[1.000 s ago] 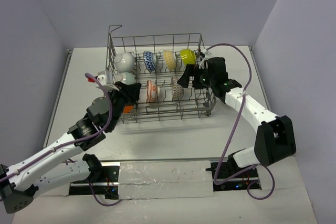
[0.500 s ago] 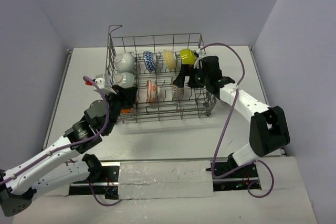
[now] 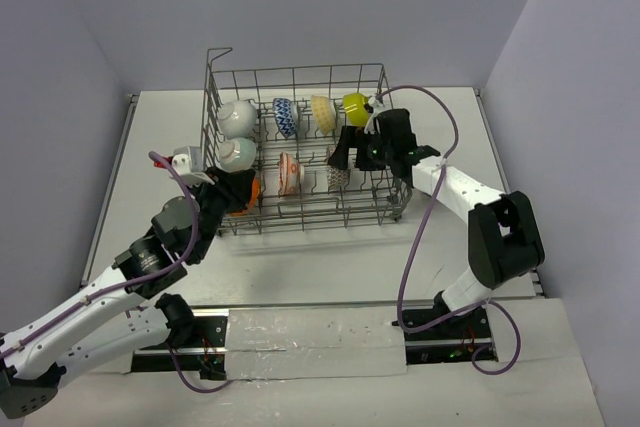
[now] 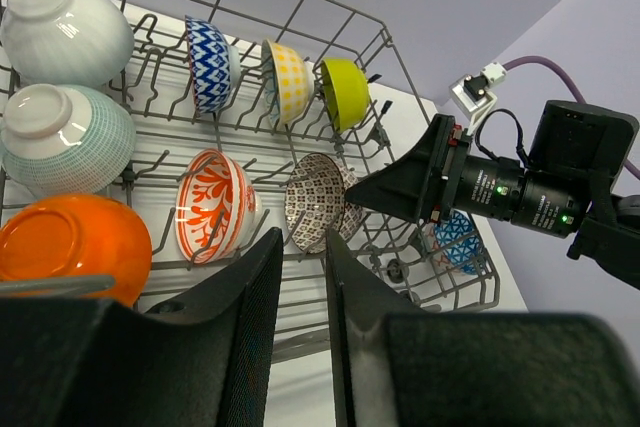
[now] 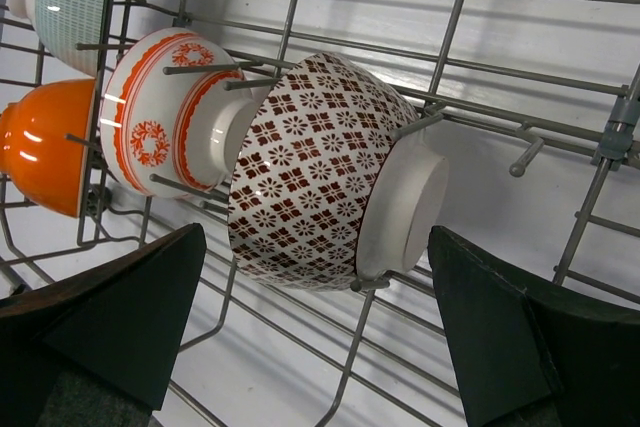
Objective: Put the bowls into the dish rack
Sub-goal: Pick up the bowl from the center of the board.
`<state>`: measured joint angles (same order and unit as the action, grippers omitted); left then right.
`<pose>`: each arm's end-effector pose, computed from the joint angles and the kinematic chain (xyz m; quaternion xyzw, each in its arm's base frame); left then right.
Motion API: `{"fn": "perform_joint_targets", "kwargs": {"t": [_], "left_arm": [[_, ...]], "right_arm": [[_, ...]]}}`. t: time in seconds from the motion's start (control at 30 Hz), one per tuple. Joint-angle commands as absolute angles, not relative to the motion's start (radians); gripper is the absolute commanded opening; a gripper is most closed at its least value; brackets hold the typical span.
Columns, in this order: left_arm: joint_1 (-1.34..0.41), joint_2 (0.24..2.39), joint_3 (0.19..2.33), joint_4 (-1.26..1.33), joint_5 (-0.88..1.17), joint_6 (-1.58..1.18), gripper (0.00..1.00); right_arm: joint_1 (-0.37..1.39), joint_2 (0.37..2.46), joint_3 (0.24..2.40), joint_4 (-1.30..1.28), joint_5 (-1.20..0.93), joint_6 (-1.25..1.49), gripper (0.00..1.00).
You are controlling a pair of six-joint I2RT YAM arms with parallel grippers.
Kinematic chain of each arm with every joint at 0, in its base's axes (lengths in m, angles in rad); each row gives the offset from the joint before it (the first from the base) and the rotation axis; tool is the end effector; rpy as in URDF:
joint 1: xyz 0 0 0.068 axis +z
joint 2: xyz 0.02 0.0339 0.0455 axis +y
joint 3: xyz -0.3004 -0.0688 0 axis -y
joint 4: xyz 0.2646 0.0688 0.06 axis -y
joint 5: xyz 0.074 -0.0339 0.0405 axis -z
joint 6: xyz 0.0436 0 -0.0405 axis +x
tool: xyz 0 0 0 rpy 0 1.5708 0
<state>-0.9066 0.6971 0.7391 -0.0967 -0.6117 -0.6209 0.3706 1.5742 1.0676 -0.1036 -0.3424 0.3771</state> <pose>0.1190 -0.1114 0.3714 -0.1063 0.7149 -0.2955 0.6247 0.3450 0.1498 0.2720 -0.0759 0.8741 0.3069 0.3687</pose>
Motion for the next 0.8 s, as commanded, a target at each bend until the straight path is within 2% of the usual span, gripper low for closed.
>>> {"fn": "perform_joint_targets", "kwargs": {"t": [0.0, 0.77], "left_arm": [[-0.907, 0.686, 0.739, -0.106, -0.630, -0.601, 0.29], [-0.907, 0.686, 0.741, -0.115, -0.623, -0.604, 0.29]], "right_arm": [[0.379, 1.589, 1.094, -0.046, -0.370, 0.388, 1.00], [0.379, 1.565, 1.081, 0.048, -0.532, 0.460, 1.00]]}}
